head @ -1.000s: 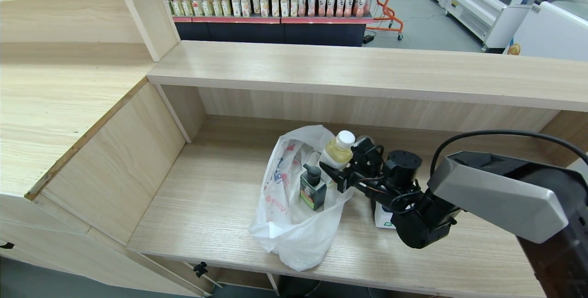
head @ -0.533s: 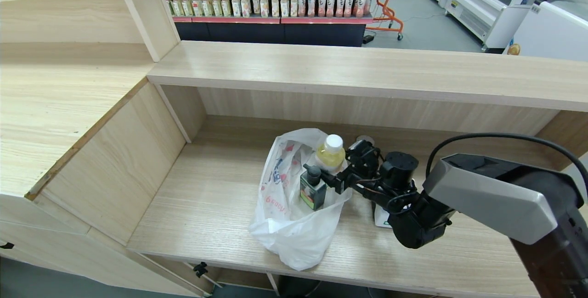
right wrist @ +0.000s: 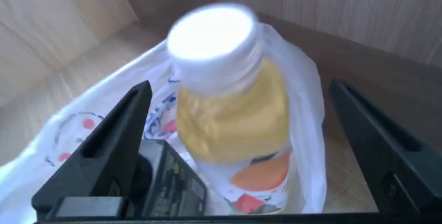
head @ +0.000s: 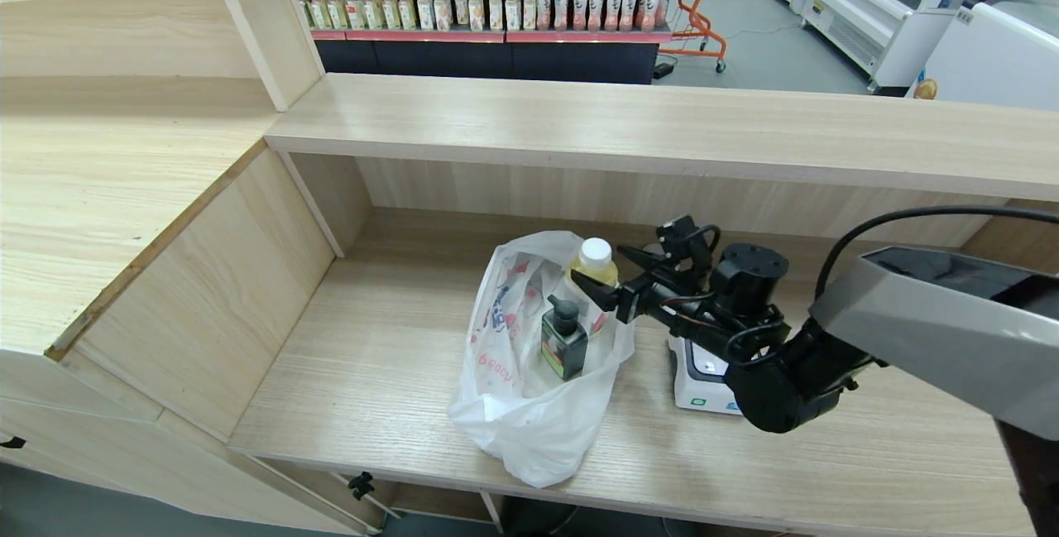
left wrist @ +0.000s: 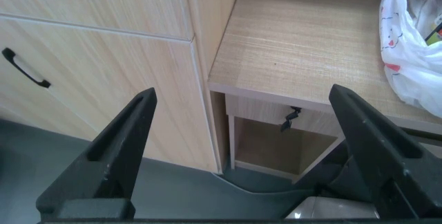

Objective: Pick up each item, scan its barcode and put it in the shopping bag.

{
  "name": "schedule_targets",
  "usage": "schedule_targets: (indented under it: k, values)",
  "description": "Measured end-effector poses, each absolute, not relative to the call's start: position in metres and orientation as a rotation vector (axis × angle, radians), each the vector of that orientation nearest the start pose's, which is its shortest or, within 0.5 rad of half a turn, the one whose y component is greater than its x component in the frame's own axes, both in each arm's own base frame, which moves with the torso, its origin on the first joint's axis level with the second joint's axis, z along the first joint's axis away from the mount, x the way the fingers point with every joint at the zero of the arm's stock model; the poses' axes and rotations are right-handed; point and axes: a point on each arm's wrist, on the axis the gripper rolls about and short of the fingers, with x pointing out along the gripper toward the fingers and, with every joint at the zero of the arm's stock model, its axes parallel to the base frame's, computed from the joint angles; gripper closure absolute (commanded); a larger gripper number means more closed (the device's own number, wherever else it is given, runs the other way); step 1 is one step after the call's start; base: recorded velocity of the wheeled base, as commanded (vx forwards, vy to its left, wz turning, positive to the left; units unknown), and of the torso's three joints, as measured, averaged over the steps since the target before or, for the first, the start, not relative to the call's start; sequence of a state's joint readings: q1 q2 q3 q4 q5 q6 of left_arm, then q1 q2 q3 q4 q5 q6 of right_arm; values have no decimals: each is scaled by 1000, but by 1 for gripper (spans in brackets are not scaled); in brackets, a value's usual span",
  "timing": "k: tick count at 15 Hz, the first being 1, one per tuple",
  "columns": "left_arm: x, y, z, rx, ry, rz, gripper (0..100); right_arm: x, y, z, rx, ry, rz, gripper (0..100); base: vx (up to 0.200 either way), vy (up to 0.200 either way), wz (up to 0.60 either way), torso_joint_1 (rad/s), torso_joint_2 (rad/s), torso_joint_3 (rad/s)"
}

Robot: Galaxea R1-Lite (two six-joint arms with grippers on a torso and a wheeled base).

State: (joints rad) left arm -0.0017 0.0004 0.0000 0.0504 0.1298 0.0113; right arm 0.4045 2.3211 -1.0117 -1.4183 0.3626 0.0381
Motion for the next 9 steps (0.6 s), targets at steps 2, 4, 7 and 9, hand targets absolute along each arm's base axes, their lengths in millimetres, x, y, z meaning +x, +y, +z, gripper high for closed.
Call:
schedule_targets:
  k: [2,4,7,9]
  values:
    - [-23,3,70,15,51,128,0,371,164,103,89,-69,764,0,0,0,0,0,0,0]
    - [-23,3,70,15,52,128,0,348,152,117,113,-4,762,0,0,0,0,0,0,0]
    - [-23,3,70,15,52,129,0,304,128,145,157,61,758,0,0,0,0,0,0,0]
    - [-23,3,70,15,52,128,0,270,108,166,180,82,742,0,0,0,0,0,0,0]
